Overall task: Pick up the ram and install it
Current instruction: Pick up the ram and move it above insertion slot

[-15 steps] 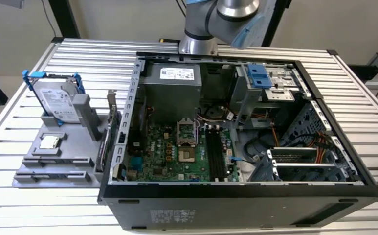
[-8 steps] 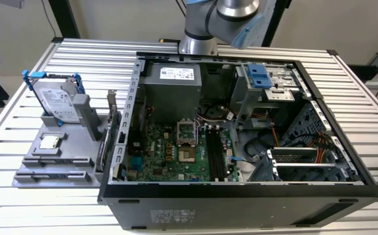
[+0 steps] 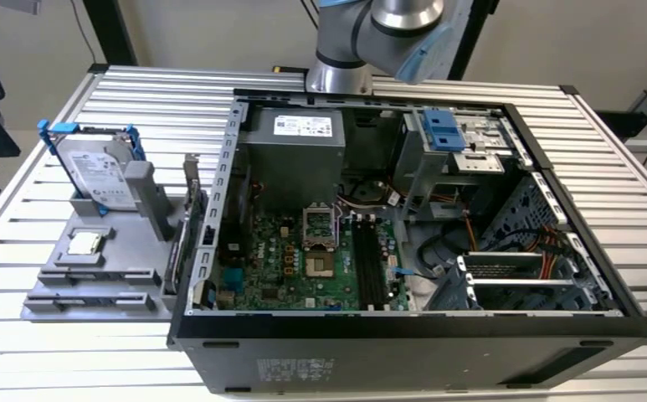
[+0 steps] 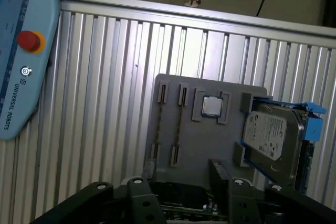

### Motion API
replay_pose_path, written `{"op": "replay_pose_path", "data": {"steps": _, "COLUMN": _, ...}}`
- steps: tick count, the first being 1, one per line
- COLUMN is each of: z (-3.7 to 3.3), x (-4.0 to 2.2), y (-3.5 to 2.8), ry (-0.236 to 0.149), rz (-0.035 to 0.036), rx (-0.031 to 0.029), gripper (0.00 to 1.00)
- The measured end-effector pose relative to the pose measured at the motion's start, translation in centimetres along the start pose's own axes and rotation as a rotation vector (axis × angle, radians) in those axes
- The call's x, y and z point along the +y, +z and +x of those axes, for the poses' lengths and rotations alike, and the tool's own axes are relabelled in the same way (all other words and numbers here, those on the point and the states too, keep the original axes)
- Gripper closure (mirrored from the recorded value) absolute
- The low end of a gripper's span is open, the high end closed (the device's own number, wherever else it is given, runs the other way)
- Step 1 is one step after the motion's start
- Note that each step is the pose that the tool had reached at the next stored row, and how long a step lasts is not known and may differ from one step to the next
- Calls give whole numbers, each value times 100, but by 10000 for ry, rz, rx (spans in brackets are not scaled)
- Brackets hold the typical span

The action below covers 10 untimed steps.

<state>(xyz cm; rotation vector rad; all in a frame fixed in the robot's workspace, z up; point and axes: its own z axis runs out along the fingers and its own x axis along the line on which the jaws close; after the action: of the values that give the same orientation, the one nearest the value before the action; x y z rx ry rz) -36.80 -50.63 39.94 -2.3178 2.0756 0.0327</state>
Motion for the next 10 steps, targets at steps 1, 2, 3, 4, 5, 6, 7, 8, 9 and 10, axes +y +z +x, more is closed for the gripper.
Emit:
{"op": "replay_pose_path", "data": {"steps": 1, "z": 0, "x": 0, "y": 0, "ry": -2, "rz": 0, "rx": 0, "gripper": 0}}
{"op": "replay_pose_path", "data": {"steps": 2, "z": 0, "x": 0, "y": 0, "ry": -3, "rz": 0, "rx": 0, "gripper": 0}}
{"op": "replay_pose_path", "data": {"steps": 3, "z": 0, "x": 0, "y": 0, "ry": -5, "rz": -1, "rx": 0, "gripper": 0}}
{"op": "replay_pose_path", "data": {"steps": 4, "z": 0, "x": 0, "y": 0, "ry": -7, "rz": 0, "rx": 0, "gripper": 0}}
{"op": "replay_pose_path", "data": {"steps": 5, "z": 0, "x": 0, "y": 0, "ry": -7, "rz": -1, "rx": 0, "gripper": 0}}
{"op": "replay_pose_path", "data": {"steps": 6, "z": 0, "x": 0, "y": 0, "ry": 4, "rz": 0, "rx": 0, "gripper": 0}}
{"op": "replay_pose_path", "data": {"steps": 7, "z": 0, "x": 0, "y": 1, "ry": 46, "rz": 1, "rx": 0, "gripper": 0}}
{"op": "replay_pose_path", "data": {"steps": 8, "z": 0, "x": -1, "y": 2, "ry": 110, "rz": 3, "rx": 1, "gripper": 0}}
{"op": "replay_pose_path", "data": {"steps": 9, "z": 0, "x": -1, "y": 4, "ry": 189, "rz": 5, "rx": 2, "gripper": 0}}
{"op": "replay_pose_path", "data": {"steps": 10, "z": 0, "x": -1, "y": 7, "ry": 262, "rz": 8, "rx": 3, "gripper": 0}}
